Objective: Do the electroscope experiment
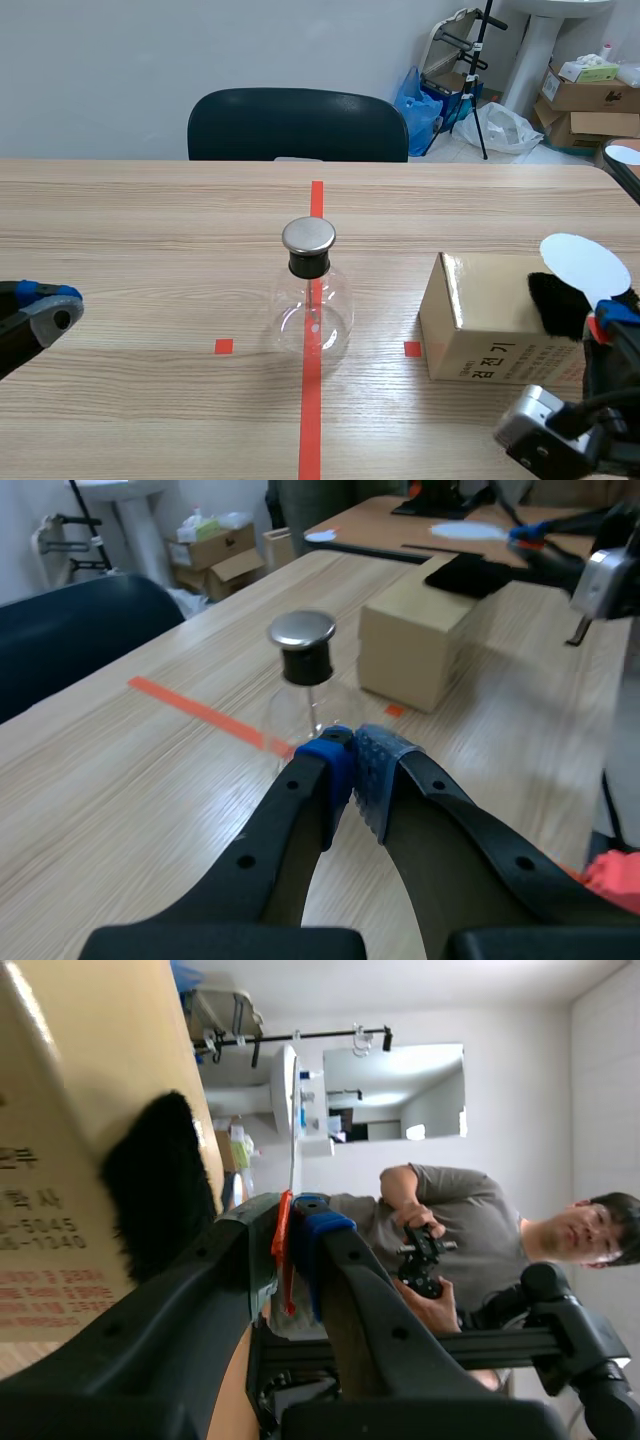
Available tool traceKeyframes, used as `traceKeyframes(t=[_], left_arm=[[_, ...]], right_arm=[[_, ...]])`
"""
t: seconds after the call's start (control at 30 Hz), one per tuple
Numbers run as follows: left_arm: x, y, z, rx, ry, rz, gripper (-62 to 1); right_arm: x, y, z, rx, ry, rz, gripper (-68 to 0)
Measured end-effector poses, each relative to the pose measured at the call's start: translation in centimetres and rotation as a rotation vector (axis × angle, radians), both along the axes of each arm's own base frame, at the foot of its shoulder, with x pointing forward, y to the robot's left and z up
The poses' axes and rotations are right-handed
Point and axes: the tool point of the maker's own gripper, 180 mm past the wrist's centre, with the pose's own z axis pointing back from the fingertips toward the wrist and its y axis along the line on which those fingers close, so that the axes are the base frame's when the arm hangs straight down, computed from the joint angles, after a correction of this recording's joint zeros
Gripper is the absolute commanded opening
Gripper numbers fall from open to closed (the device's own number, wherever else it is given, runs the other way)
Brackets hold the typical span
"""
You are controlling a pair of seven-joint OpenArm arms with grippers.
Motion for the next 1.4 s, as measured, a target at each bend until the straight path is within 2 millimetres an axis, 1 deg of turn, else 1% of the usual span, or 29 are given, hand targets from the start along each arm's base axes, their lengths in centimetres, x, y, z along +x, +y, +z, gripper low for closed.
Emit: traceKeyframes(t=[0.1, 0.23, 0.3, 0.4, 0.57, 0.6, 0.63, 0.67, 0.7, 0.77, 0.83, 0.87, 0.93, 1.0, 1.03, 1.1, 1.13, 1.17, 1.2, 1.27, 1.3, 1.33, 1.4], left_arm=[[-1.4, -0.8, 1.8, -0.026, -0.009, -0.018, -57.8], [-2.5, -1.1, 3.6, -0.054, -0.019, -0.001, -57.8], [-3.0, -1.1, 3.9, -0.065, -0.009, 0.004, -57.8], [-3.2, -1.1, 3.8, -0.071, 0.0, 0.015, -57.8], [-3.2, -1.0, 3.8, -0.075, 0.006, 0.012, -57.7], [-3.3, -1.1, 3.8, -0.08, 0.012, 0.004, -56.9], [-3.4, -1.2, 3.8, -0.083, 0.018, -0.004, -53.6], [-3.5, -1.3, 3.8, -0.085, 0.024, -0.012, -48.4], [-3.6, -1.3, 3.7, -0.079, 0.023, -0.015, -42.0], [-3.8, -1.4, 3.3, -0.059, 0.028, -0.031, -25.2], [-4.0, -1.6, 3.2, -0.058, 0.038, -0.045, -6.7], [-4.2, -1.6, 3.1, -0.056, 0.046, -0.057, 0.9], [-4.4, -1.7, 2.9, -0.046, 0.052, -0.064, 1.4], [-4.3, -1.7, 3.1, -0.059, 0.047, -0.063, 1.4], [-4.3, -1.7, 3.3, -0.07, 0.041, -0.064, 1.4], [-4.3, -1.7, 3.4, -0.073, 0.039, -0.064, 1.4], [-4.3, -1.7, 3.4, -0.073, 0.039, -0.064, 1.4], [-4.3, -1.7, 3.4, -0.073, 0.039, -0.064, 1.4], [-4.3, -1.7, 3.4, -0.073, 0.039, -0.064, 1.4], [-4.3, -1.7, 3.4, -0.072, 0.039, -0.064, 1.4], [-4.3, -1.7, 3.4, -0.072, 0.039, -0.064, 1.4], [-4.3, -1.7, 3.4, -0.071, 0.04, -0.064, 1.4], [-4.3, -1.7, 3.4, -0.071, 0.04, -0.064, 1.4]], right_arm=[[-0.9, -0.1, -0.8, 0.014, 0.02, 0.031, -66.5], [-1.9, -0.7, -2.4, 0.027, 0.056, 0.041, -66.5], [-2.1, -1.1, -3.0, 0.029, 0.07, 0.039, -66.5], [-2.1, -1.6, -3.6, 0.033, 0.08, 0.022, -66.5], [-1.4, -1.4, -4.3, 0.014, 0.09, 0.045, -66.5], [-1.2, -1.5, -4.4, 0.009, 0.094, 0.045, -66.5], [-0.9, -1.6, -4.6, 0.006, 0.097, 0.037, -66.5], [-0.8, -1.7, -4.8, 0.007, 0.099, 0.031, -66.5], [-0.8, -1.7, -5.0, 0.004, 0.106, 0.032, -66.5], [-0.9, -1.8, -5.4, -0.007, 0.124, 0.024, -66.5], [-1.0, -2.3, -5.7, -0.026, 0.138, -0.008, -66.5], [-1.0, -2.6, -5.7, -0.033, 0.14, -0.022, -66.5], [-1.0, -2.8, -5.7, -0.034, 0.14, -0.036, -66.5], [-1.0, -2.7, -5.8, -0.036, 0.141, -0.025, -66.5], [-1.0, -2.3, -5.7, -0.034, 0.14, -0.006, -66.5], [-1.3, -0.9, -5.7, -0.036, 0.14, 0.081, -66.5], [-1.4, -0.7, -5.8, -0.034, 0.142, 0.095, -66.5], [-1.6, -0.9, -5.7, -0.024, 0.141, 0.078, -66.5], [-1.8, -1.7, -5.8, -0.018, 0.144, 0.033, -66.5], [-2.3, -4.1, -6.0, -0.013, 0.156, -0.1, -66.5], [-2.7, -4.7, -6.1, -0.017, 0.162, -0.125, -66.5], [-3.0, -4.7, -6.1, -0.023, 0.17, -0.113, -66.5], [-3.3, -3.3, -6.2, -0.032, 0.176, -0.016, -66.5]])
